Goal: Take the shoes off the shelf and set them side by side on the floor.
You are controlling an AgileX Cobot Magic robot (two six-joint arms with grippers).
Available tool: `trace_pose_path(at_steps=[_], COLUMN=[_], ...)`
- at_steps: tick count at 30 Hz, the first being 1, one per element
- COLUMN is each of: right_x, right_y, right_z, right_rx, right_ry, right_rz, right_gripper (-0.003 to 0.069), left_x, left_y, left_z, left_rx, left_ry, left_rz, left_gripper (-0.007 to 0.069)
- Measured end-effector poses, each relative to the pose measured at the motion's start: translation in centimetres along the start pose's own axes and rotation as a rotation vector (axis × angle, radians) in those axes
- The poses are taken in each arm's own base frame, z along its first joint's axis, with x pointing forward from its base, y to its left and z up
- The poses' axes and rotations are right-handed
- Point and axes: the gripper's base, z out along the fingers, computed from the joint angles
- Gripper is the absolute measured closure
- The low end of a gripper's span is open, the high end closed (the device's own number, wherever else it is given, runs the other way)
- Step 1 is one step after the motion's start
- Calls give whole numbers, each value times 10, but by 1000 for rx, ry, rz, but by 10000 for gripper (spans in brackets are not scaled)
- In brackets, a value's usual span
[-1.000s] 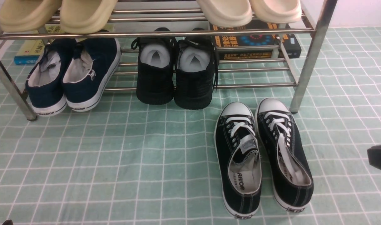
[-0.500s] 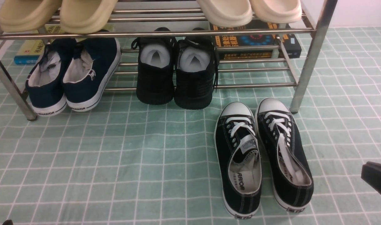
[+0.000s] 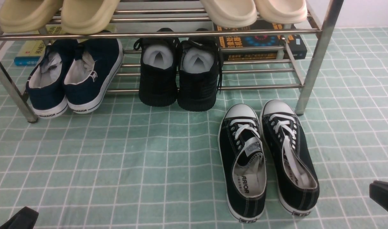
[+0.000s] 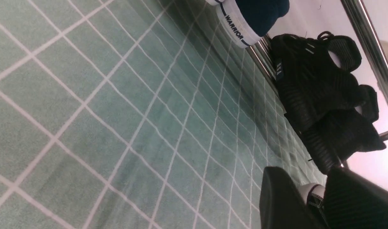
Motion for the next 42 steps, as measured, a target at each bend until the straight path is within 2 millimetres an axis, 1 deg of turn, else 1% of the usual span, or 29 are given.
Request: trace_pose_path(at_steps=[12,23,27,29,30,31,33,34,36,37,38,39,41,42], right_x=[0,1,20,33,35,46,52,60,70,71,81,81,93,93], right_y=[0,0,-4,-9,-9,-15,-18,-24,-29,-29,-33,-34,-38,-38], right_z=[0,0,-3,-4,-4,-6,-7,-9,-11,-11,-12,-12,-13,-15], right_rx=[0,0,3,33,38,85,116,177,245,245,302,308,374,392], right_ry=[1,2,-17,-20,-15,-30,-42,-65,-93,-95,-116,-117,-133,-151], right_rz=[0,0,2,15,17,38,52,77,105,104,126,129,154,159], right_gripper=[648,645,645,643,643,641,641,639,638,638,636,636,633,631], left_x=[-1,-3,-3,-4,-4,-4,-5,-5,-5,-5,-6,-6,-7,-8], left_y=[0,1,2,3,3,3,3,4,4,4,5,5,6,6], left_z=[0,0,0,0,0,0,0,0,0,0,0,0,0,-1], left_rx=[3,-16,-27,-34,-34,-40,-43,-47,-52,-52,-59,-59,-74,-80], left_ry=[-9,-29,-35,-40,-40,-44,-46,-49,-52,-52,-57,-57,-66,-70], left_rz=[1,99,145,176,176,205,218,236,257,259,290,290,355,383], left_gripper=[383,383,383,383,383,383,383,383,383,383,383,383,383,383])
